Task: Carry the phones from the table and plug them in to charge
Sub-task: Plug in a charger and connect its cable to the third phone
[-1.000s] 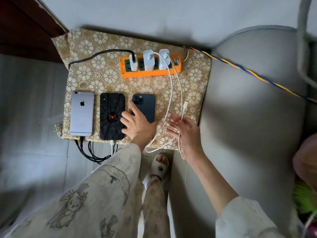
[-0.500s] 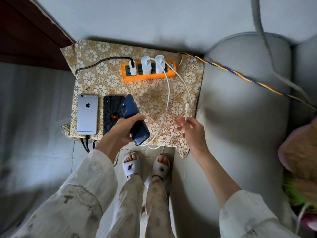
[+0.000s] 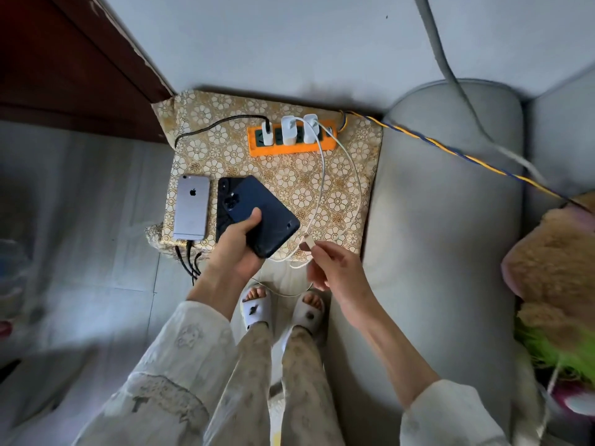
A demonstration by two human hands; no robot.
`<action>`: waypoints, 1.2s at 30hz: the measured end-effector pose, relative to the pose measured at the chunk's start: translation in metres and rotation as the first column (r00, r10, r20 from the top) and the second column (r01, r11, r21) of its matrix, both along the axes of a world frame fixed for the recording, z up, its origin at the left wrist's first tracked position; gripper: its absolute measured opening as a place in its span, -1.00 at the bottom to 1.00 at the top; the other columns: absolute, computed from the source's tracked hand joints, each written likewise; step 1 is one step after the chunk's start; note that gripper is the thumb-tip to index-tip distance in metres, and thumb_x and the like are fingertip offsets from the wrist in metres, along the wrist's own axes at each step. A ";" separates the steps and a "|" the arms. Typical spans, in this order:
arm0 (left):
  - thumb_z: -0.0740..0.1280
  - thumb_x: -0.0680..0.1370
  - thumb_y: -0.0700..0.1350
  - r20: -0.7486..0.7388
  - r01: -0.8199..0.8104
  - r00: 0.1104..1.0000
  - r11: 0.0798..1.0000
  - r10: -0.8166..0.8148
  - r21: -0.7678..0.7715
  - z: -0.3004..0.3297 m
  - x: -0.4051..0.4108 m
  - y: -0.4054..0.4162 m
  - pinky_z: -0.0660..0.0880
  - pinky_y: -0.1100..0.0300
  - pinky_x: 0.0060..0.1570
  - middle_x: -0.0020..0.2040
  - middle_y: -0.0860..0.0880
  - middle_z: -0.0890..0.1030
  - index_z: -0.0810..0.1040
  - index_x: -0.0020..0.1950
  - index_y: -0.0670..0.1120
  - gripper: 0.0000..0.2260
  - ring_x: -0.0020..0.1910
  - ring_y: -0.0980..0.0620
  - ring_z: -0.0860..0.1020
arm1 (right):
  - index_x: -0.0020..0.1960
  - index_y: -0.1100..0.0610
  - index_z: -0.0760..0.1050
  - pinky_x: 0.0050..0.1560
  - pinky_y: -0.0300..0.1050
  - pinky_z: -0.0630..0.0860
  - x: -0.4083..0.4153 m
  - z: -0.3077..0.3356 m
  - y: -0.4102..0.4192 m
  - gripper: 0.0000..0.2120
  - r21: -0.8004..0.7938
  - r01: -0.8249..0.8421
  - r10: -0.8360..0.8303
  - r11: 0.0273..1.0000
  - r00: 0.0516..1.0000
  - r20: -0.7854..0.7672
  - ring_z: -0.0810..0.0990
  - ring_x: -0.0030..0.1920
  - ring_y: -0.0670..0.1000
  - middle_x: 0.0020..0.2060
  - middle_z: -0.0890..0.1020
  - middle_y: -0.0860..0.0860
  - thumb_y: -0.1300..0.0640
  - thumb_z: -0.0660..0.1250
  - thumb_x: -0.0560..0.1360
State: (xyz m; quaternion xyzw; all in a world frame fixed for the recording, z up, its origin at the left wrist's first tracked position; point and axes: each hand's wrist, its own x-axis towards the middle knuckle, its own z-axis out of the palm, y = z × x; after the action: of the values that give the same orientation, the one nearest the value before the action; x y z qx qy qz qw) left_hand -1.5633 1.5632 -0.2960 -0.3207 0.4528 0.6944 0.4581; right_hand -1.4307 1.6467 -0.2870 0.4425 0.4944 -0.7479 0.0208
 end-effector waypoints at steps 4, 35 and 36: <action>0.16 0.57 -0.23 -0.033 -0.021 0.999 0.999 0.022 0.025 0.007 0.004 0.000 0.57 0.08 -0.17 0.08 -0.10 0.56 0.38 0.31 -0.20 -0.70 -0.02 -0.03 0.56 | -0.13 0.17 0.59 -0.55 -0.36 0.24 0.000 0.004 -0.004 -0.83 -0.027 0.003 -0.004 1.000 0.999 -0.048 0.32 -0.56 -0.13 -0.53 0.48 -0.05 0.26 0.23 0.53; 0.23 0.52 -0.29 -0.077 0.170 0.983 0.985 -0.168 0.027 0.008 0.023 -0.005 0.63 0.16 -0.19 -0.12 -0.04 0.67 0.53 -0.02 -0.11 -0.87 -0.13 0.02 0.64 | -0.18 0.27 0.60 -0.59 -0.34 0.22 0.019 0.006 0.008 -0.84 -0.071 -0.111 0.117 0.991 0.989 0.095 0.30 -0.65 -0.12 -0.66 0.43 -0.07 0.26 0.27 0.50; 0.25 0.52 -0.28 -0.082 0.212 0.974 0.977 -0.212 -0.006 0.006 0.021 -0.006 0.63 0.18 -0.20 -0.09 -0.05 0.65 0.54 -0.02 -0.11 -0.87 -0.11 0.02 0.62 | -0.16 0.30 0.60 -0.56 -0.34 0.29 0.020 0.005 0.009 -0.85 -0.087 -0.136 0.146 0.987 0.982 0.116 0.38 -0.63 -0.12 -0.62 0.50 -0.05 0.25 0.29 0.49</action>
State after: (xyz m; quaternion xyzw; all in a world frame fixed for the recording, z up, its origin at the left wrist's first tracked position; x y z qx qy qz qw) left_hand -1.5419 1.5573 -0.2899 -0.2412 0.5021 0.6548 0.5108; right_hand -1.4110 1.6556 -0.2817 0.4500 0.4927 -0.7349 0.1214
